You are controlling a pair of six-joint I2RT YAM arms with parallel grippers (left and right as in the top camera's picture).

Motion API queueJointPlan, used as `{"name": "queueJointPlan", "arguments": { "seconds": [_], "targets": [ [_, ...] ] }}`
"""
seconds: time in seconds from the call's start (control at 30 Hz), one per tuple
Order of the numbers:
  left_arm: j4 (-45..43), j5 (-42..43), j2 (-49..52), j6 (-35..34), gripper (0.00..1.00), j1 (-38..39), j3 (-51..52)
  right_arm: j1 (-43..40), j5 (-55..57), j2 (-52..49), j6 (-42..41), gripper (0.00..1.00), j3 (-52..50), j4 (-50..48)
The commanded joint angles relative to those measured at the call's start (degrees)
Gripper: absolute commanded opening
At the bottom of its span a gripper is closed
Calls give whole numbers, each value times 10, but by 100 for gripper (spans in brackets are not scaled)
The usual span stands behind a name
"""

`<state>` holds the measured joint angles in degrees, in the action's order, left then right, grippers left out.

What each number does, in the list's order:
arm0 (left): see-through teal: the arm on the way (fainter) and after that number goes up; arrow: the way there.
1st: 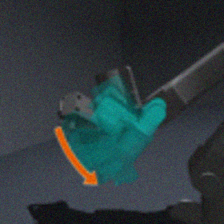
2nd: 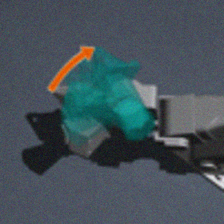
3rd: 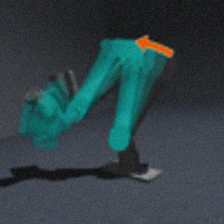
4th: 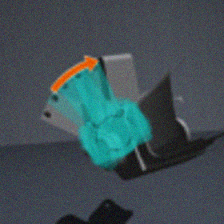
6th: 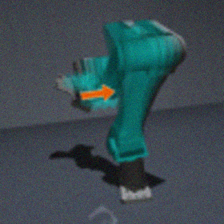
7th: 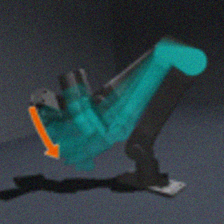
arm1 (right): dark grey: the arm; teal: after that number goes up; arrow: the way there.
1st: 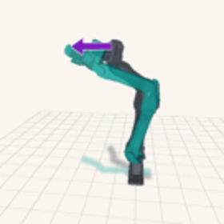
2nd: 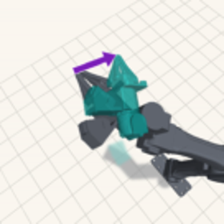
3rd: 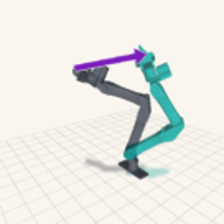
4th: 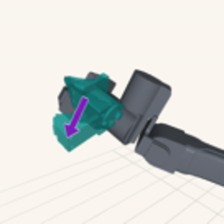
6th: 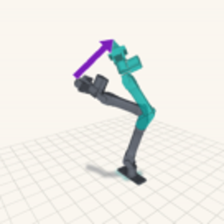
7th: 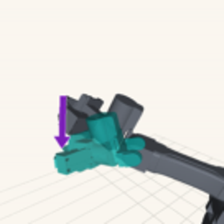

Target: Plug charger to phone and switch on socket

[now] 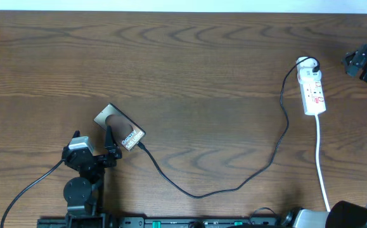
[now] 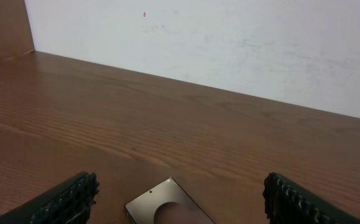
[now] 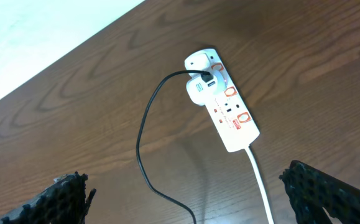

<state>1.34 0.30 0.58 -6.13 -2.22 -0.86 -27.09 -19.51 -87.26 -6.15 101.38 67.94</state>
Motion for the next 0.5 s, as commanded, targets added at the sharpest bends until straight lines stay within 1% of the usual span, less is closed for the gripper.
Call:
{"name": "queueJointPlan", "arguments": {
  "seconds": [0.0, 0.37, 0.47],
  "targets": [
    [29, -12, -3, 5, 87, -2, 6, -2, -1, 1, -6, 99, -1, 0],
    [29, -12, -3, 5, 88, -2, 6, -2, -1, 2, -6, 99, -1, 0],
    [29, -12, -3, 5, 87, -2, 6, -2, 21, 0, -5, 99, -2, -1]
  ]
}}
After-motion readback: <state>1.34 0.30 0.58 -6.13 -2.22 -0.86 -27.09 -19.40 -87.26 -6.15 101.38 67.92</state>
